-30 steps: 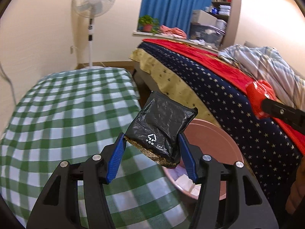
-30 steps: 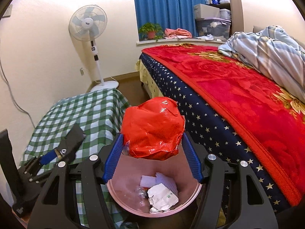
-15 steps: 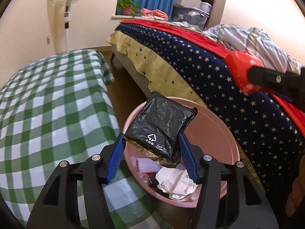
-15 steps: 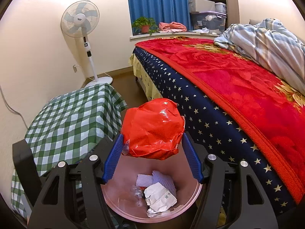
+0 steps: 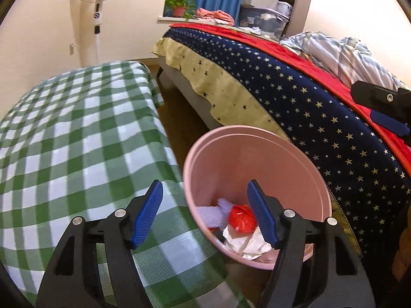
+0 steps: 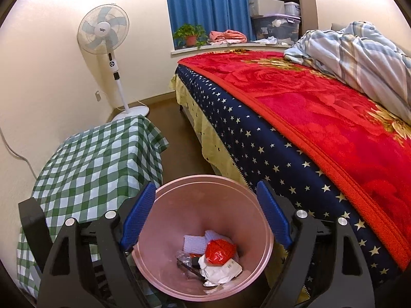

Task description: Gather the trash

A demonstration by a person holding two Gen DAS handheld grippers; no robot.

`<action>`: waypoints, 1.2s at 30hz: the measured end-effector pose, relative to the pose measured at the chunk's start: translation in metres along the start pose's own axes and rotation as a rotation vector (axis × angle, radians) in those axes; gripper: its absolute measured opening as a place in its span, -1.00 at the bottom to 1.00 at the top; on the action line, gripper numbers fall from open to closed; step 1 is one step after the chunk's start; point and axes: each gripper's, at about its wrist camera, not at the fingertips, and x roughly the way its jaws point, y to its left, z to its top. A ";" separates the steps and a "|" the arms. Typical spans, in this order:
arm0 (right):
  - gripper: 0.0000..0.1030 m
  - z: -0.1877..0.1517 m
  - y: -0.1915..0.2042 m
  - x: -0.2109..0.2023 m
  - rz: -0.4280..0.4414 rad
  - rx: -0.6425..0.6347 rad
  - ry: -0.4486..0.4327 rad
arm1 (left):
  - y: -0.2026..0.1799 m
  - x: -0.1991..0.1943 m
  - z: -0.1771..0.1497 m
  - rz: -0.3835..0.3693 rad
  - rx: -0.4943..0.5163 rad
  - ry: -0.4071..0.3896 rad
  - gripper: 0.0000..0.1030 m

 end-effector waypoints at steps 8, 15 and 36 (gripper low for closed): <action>0.74 0.003 0.010 -0.030 0.056 -0.027 -0.046 | 0.016 -0.042 0.004 0.063 -0.035 -0.075 0.40; 0.90 0.001 0.018 -0.063 0.106 -0.046 -0.080 | 0.019 -0.089 -0.002 0.094 -0.100 -0.130 0.54; 0.90 -0.056 0.038 -0.116 0.146 -0.117 -0.057 | 0.013 -0.214 -0.062 0.240 -0.115 -0.208 0.85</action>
